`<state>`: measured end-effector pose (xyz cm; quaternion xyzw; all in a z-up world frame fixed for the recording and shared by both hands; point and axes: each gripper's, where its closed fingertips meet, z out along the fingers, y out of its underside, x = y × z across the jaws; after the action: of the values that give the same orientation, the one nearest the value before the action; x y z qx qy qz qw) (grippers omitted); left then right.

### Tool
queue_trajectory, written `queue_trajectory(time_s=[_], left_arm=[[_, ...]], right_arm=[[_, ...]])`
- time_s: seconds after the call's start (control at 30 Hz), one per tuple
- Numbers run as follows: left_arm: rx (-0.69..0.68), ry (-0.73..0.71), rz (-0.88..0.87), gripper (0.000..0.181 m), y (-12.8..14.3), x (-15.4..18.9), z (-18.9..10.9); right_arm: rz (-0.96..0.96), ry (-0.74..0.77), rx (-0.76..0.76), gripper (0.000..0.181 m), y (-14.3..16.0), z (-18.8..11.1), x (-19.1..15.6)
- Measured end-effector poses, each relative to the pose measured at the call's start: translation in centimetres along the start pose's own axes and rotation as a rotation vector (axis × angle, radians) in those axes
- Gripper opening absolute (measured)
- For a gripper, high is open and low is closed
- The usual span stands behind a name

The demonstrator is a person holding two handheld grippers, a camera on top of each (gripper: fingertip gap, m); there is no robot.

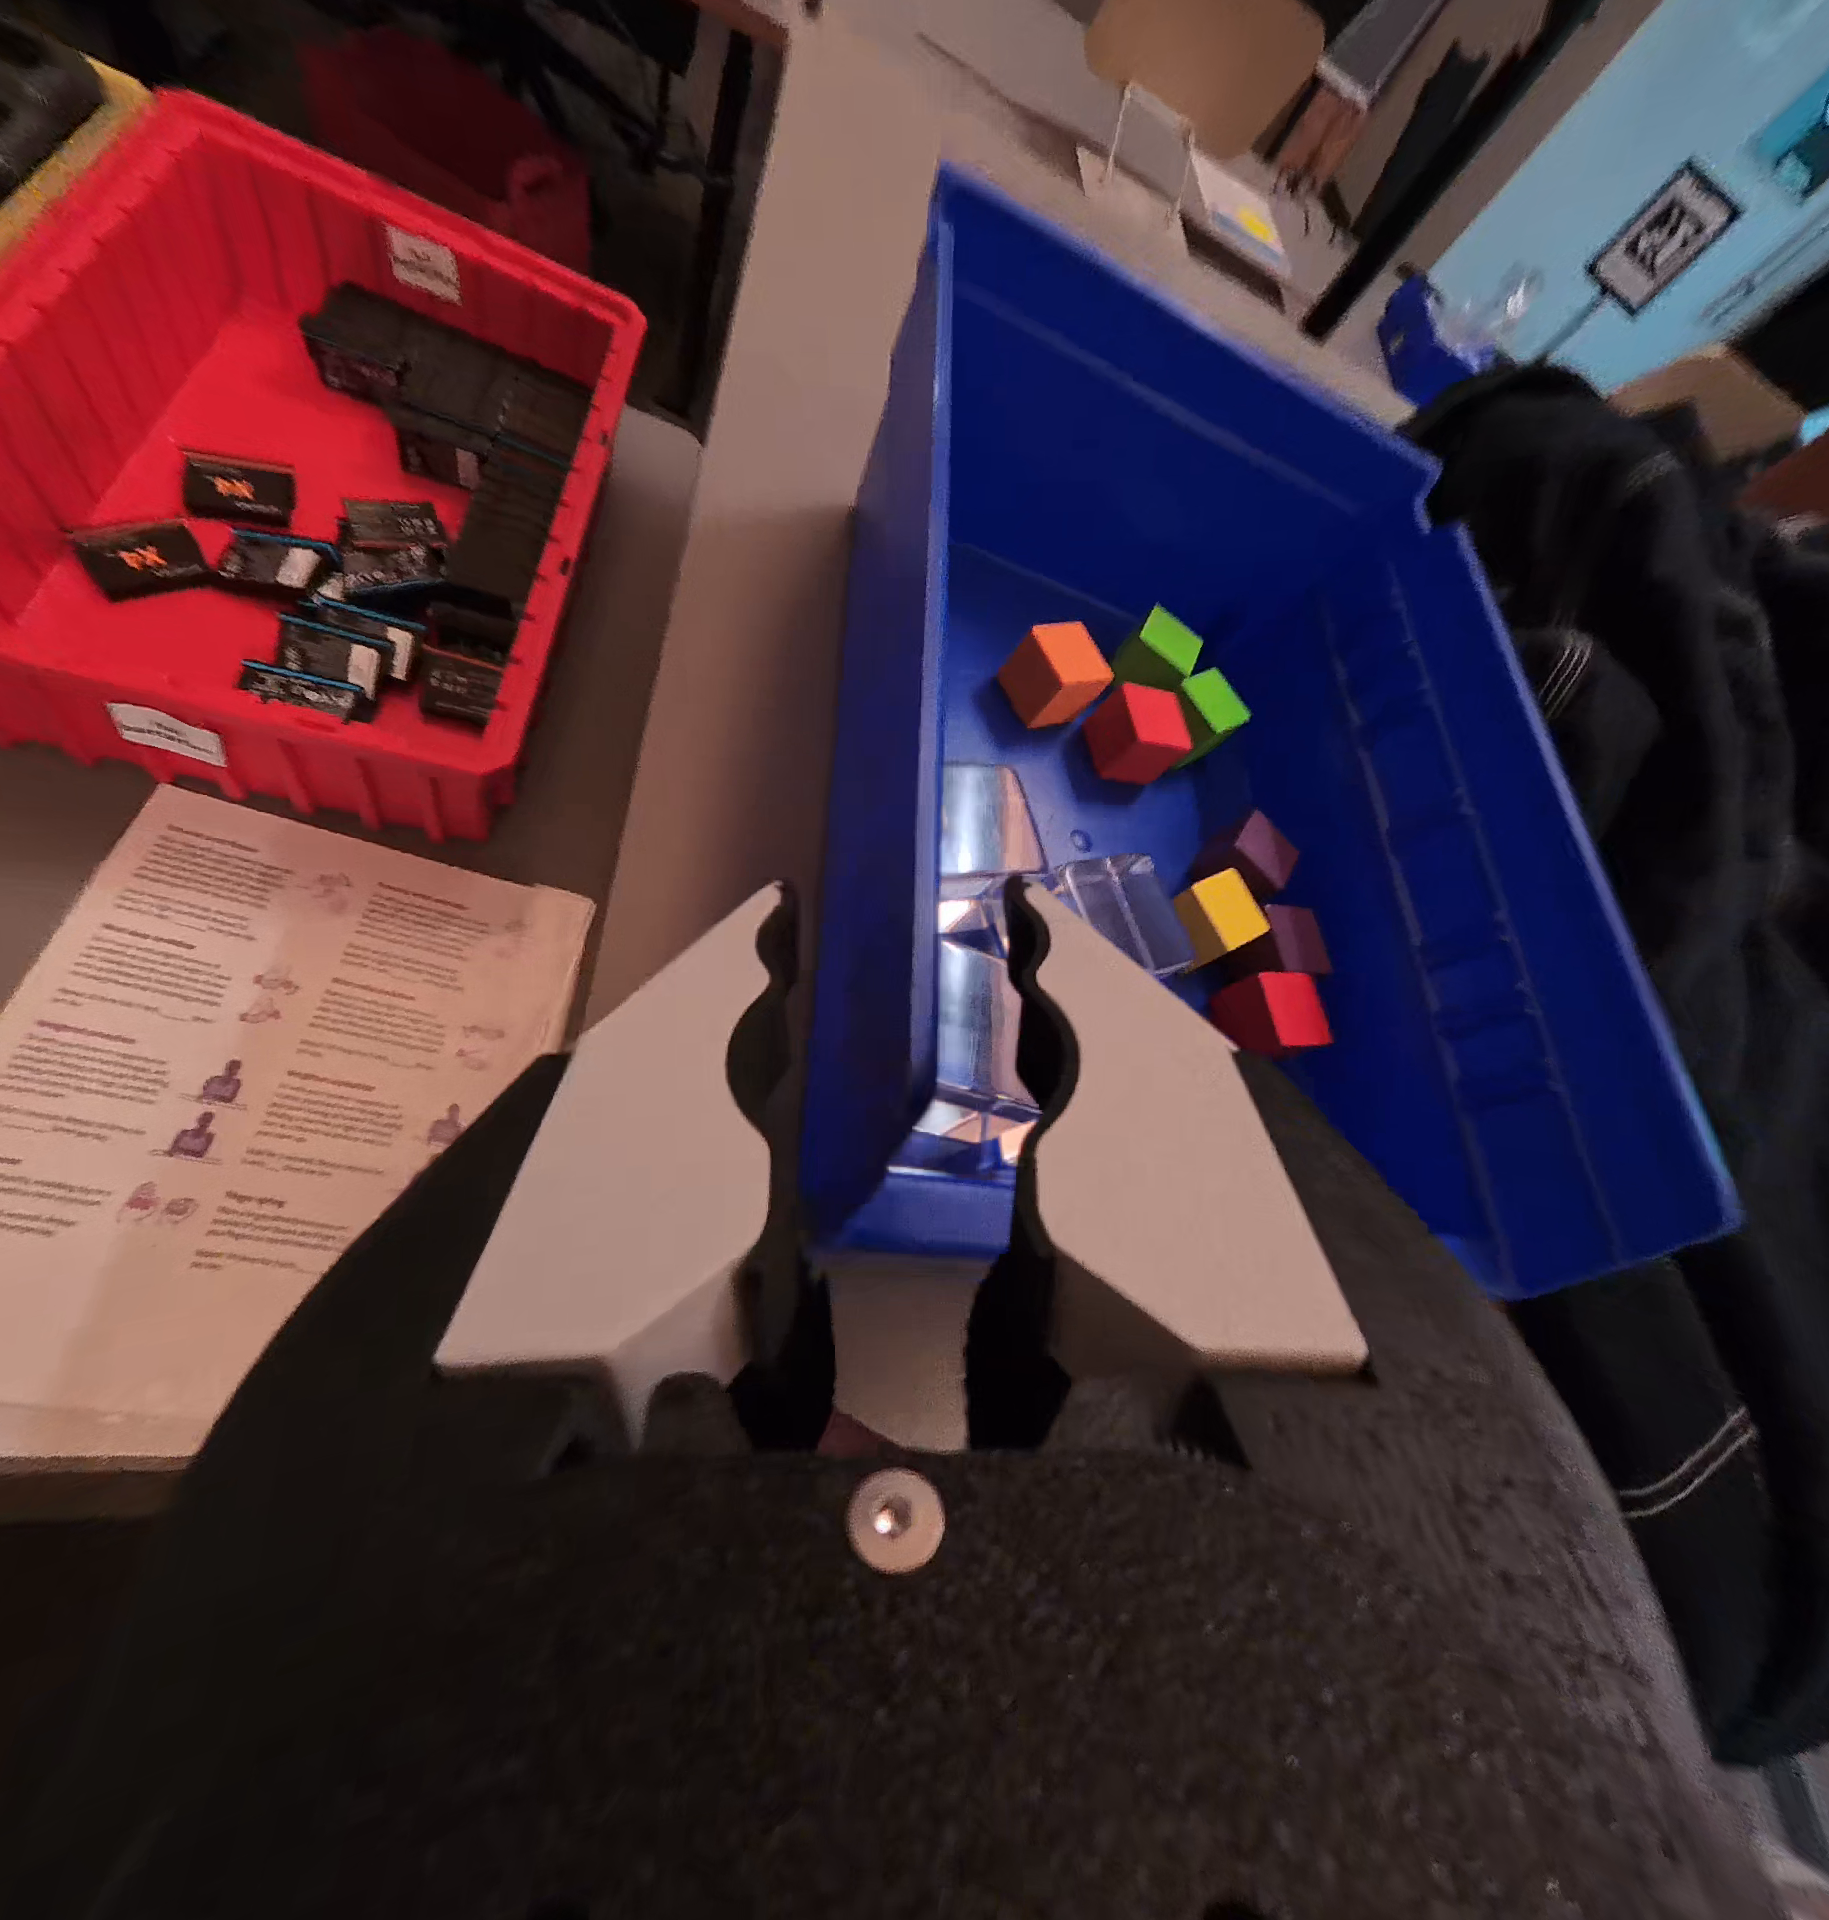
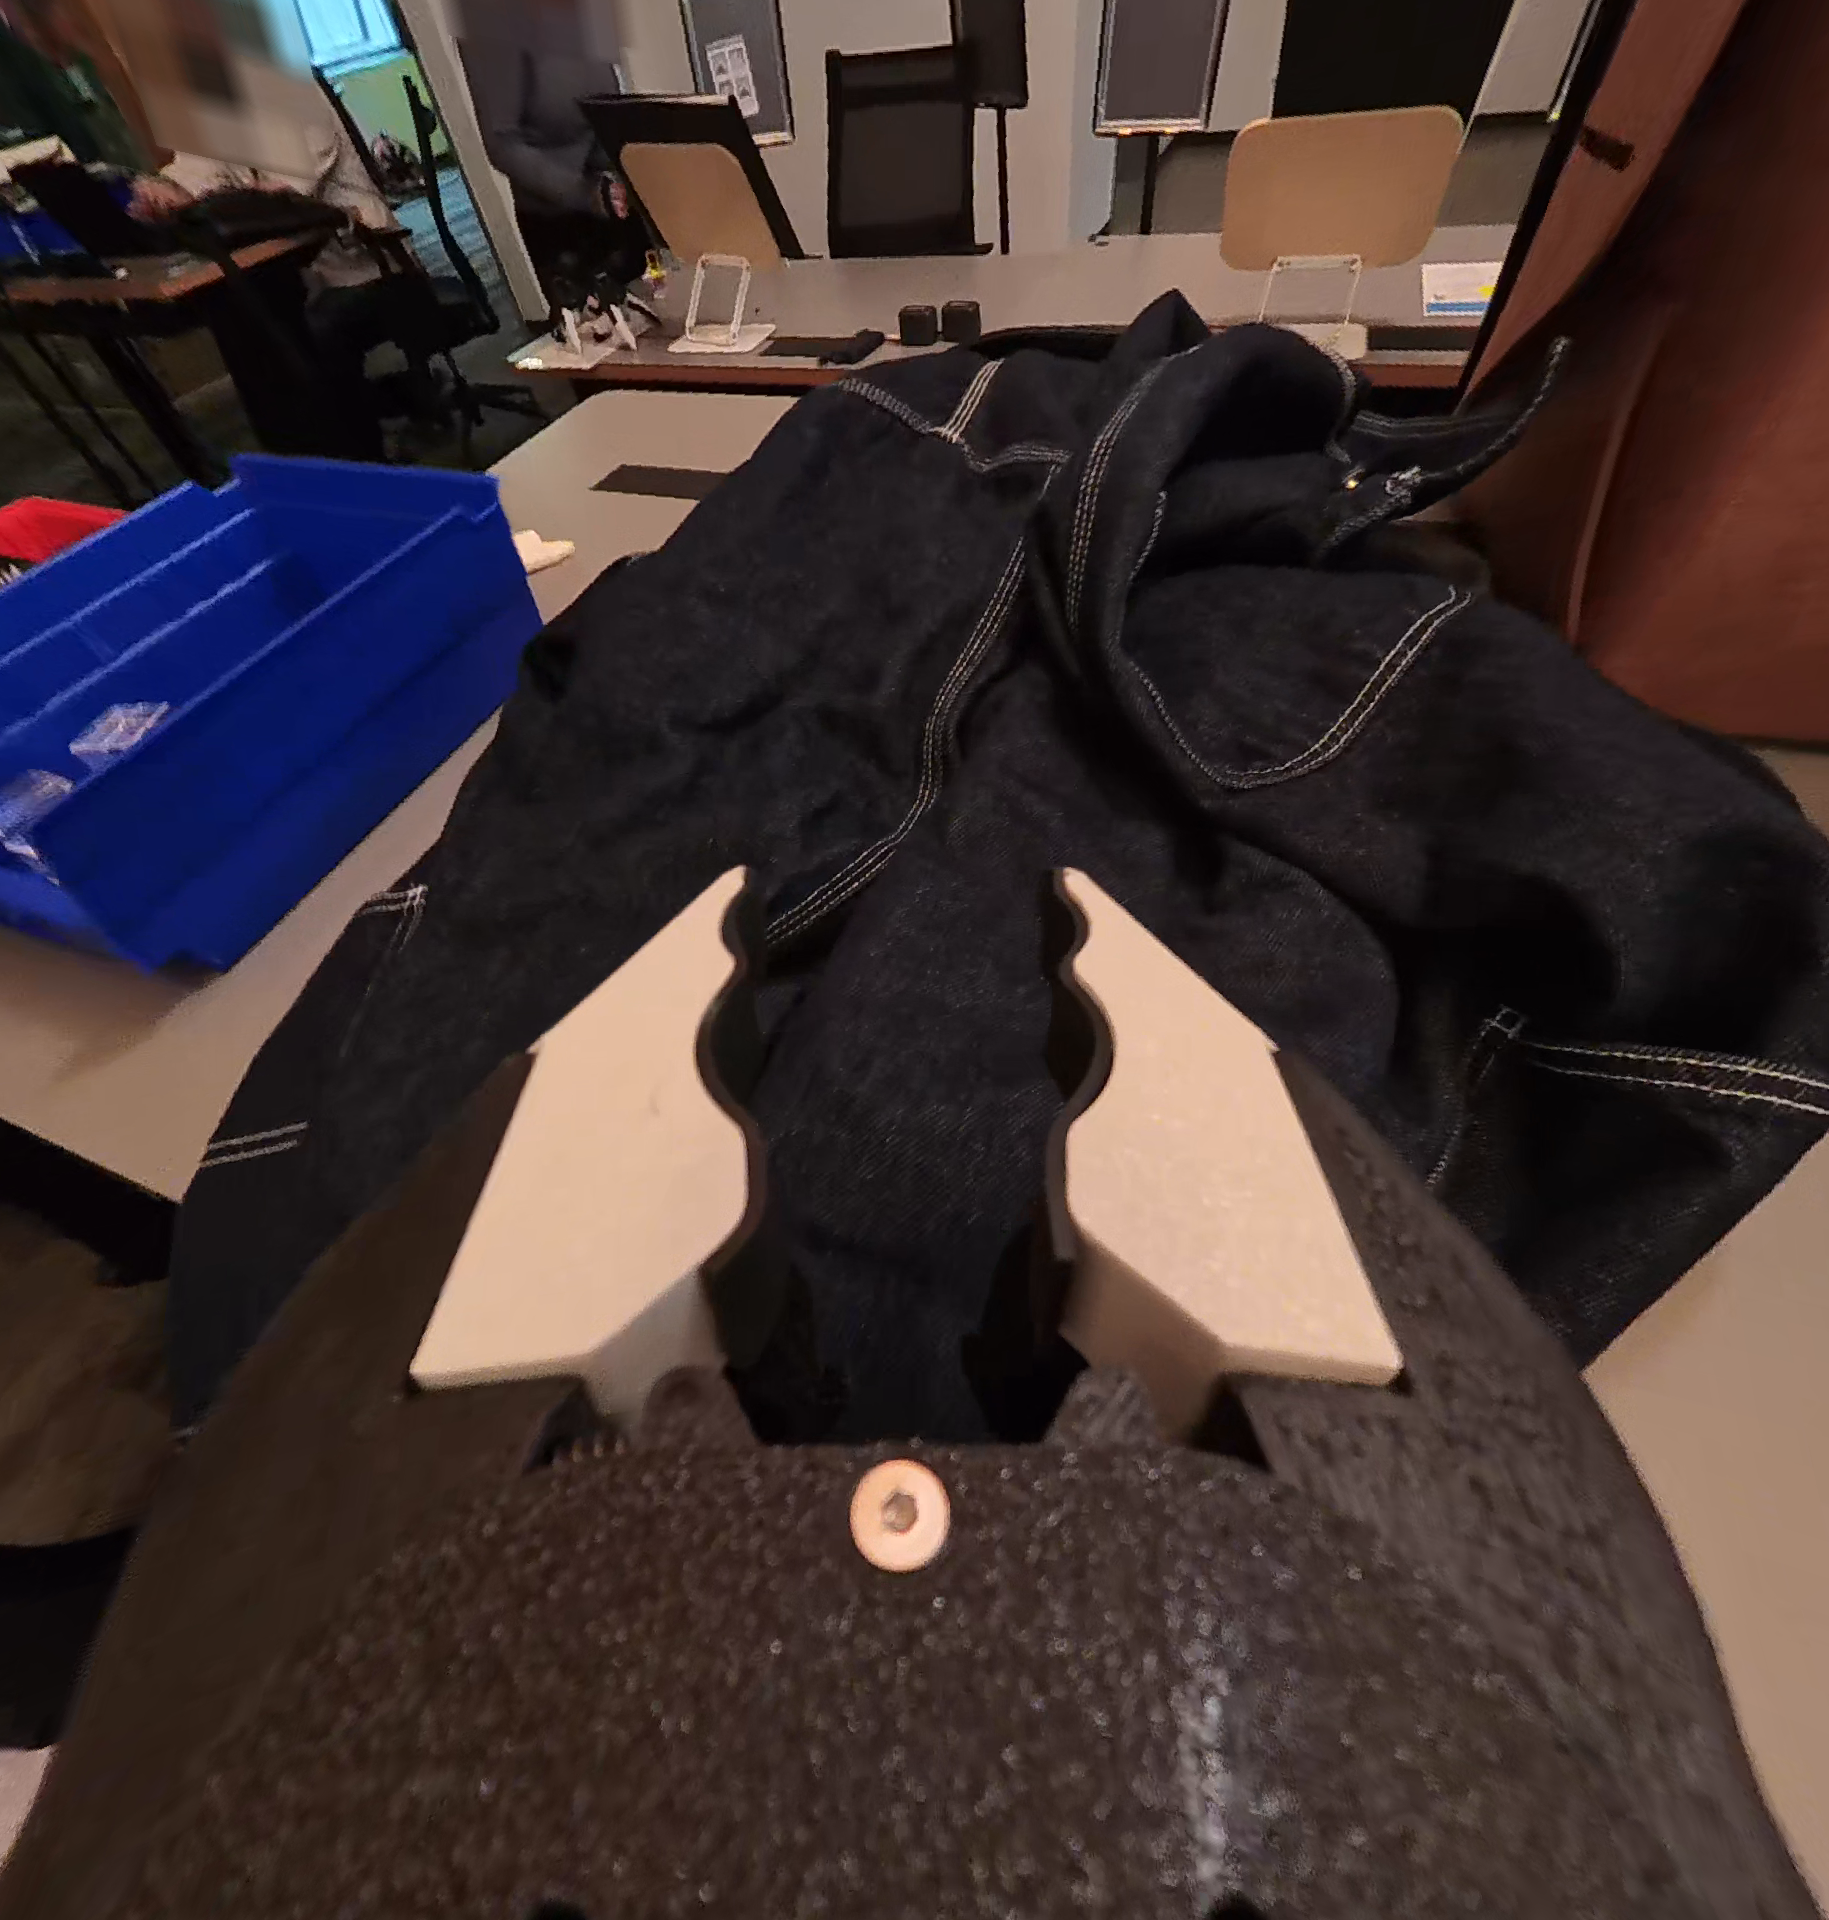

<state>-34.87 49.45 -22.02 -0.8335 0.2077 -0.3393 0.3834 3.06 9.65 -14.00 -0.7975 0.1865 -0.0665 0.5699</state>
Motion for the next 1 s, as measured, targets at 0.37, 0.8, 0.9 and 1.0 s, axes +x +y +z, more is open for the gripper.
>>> queue_trajectory(time_s=[0.37, 0.8, 0.9, 1.0], left_arm=[[0.037, 0.201, 0.132, 0.044, 1.4, 14.1, -4.9], [-0.122, 0.514, 0.243, 0.045, 7.6, 33.9, 0.1], [-0.176, 0.503, 0.269, 0.046, 9.8, 35.6, 1.2], [-0.210, 0.499, 0.292, 0.046, 11.1, 37.0, 1.7]], right_arm=[[0.084, 0.009, -0.060, 0.058, 2.8, -0.8, 4.3], [0.022, -0.071, -0.184, 0.078, 6.7, -0.1, 6.5], [-0.038, -0.095, -0.206, 0.080, 6.9, 0.8, 6.0], [-0.078, -0.113, -0.182, 0.080, 6.1, 1.7, 5.5]])
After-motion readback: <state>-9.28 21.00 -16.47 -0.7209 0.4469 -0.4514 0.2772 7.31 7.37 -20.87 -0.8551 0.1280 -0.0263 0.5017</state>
